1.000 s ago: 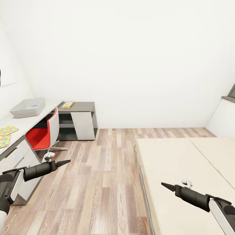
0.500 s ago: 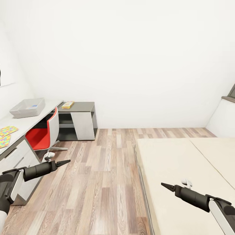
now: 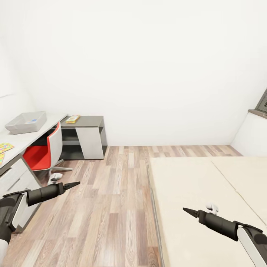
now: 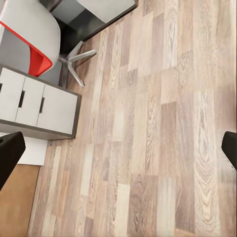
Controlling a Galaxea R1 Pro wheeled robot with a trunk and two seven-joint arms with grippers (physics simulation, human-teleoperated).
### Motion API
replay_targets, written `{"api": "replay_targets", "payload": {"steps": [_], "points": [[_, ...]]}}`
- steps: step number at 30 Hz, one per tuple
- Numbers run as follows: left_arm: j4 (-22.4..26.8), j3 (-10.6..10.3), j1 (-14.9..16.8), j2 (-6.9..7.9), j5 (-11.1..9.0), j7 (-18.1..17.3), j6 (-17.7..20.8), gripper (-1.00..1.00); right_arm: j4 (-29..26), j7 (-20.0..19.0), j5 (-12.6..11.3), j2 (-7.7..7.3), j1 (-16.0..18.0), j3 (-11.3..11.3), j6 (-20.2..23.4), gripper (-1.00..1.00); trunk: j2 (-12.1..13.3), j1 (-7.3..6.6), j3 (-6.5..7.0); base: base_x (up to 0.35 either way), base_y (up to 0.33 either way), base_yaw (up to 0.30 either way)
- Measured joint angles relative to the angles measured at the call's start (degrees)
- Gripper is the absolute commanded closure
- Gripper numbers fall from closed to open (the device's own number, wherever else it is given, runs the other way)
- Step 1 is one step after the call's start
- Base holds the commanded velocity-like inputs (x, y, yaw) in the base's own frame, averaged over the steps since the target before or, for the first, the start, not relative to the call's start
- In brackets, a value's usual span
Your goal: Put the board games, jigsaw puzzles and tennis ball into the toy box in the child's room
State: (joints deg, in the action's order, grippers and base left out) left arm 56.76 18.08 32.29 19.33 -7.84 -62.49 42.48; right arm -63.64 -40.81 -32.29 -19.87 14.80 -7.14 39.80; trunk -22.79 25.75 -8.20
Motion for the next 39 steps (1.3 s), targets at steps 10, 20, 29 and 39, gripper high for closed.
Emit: {"api": "replay_targets", "payload": {"steps": [10,20,29,39], "points": [[0.00,0.00,0.00,0.00,0.00,-0.01,0.00,-1.00,0.00,-0.07,0.00,0.00,0.00,-0.01,0.01,-1.00,0.00,0.00,0.00,0.000,-0.303,0.000],[0.00,-0.09,0.00,0.00,0.00,0.00,0.00,-1.00,0.00,-0.09,0.00,0.00,0.00,-0.01,0.01,-1.00,0.00,0.00,0.00,0.000,-0.304,0.000],[0.00,-0.09,0.00,0.00,0.00,0.00,0.00,-1.00,0.00,-0.09,0.00,0.00,0.00,-0.01,0.08,-1.00,0.00,0.00,0.00,0.000,-0.304,0.000],[0.00,-0.14,0.00,-0.02,0.00,0.00,0.00,-1.00,0.00,-0.17,0.00,-0.03,0.00,0.00,0.09,-1.00,0.00,0.00,0.00,0.000,-0.304,0.000]]}}
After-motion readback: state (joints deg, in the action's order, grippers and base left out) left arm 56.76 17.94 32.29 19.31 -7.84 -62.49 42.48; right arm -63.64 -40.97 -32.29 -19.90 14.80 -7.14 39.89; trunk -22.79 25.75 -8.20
